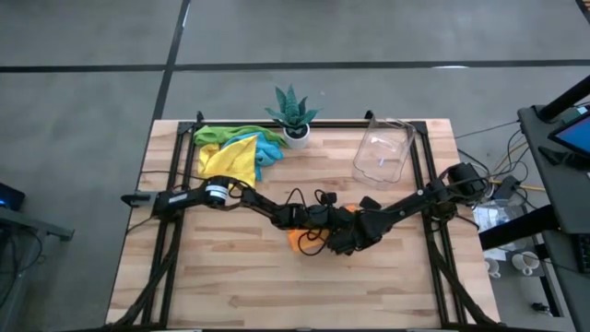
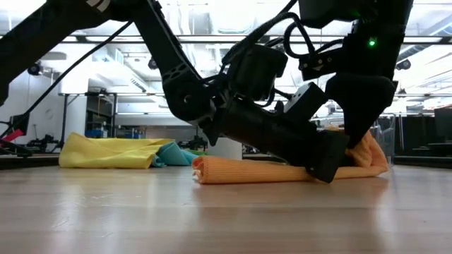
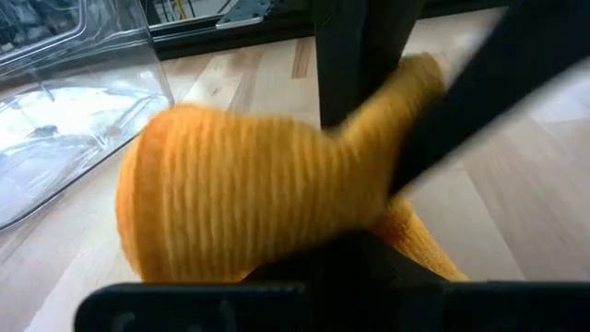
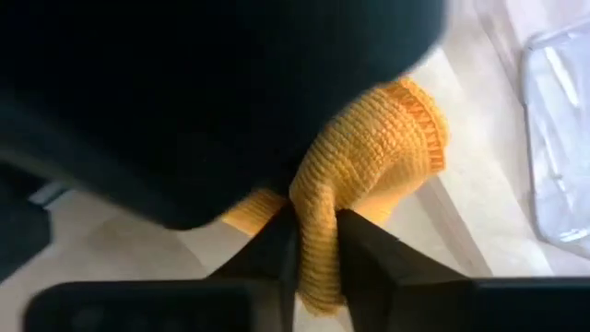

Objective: Roll microfiber towels into tight, uniform cylinder then place into a basket
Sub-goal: Roll the orange microfiber cloth

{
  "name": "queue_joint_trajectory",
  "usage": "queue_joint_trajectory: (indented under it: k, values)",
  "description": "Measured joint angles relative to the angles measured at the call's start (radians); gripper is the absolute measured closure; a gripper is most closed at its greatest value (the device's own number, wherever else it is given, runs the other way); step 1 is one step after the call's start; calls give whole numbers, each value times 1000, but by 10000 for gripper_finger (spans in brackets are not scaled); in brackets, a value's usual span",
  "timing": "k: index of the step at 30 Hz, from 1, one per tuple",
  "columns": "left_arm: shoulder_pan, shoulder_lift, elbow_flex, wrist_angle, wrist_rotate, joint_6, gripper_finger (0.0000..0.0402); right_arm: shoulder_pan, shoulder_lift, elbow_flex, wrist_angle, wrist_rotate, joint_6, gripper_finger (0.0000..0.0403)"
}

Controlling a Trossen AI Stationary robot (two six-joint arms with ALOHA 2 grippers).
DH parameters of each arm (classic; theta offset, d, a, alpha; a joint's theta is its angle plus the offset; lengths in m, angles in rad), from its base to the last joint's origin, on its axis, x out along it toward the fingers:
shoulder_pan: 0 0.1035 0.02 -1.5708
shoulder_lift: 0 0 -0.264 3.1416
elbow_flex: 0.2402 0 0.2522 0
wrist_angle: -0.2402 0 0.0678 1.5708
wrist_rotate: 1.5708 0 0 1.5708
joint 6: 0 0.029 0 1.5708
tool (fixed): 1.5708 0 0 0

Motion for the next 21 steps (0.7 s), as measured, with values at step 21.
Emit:
queue_joint_trajectory:
  k: [21]
  values:
    - [1, 8, -2, -11, 0, -1, 402, 14, -8, 0, 121, -85, -246, 225]
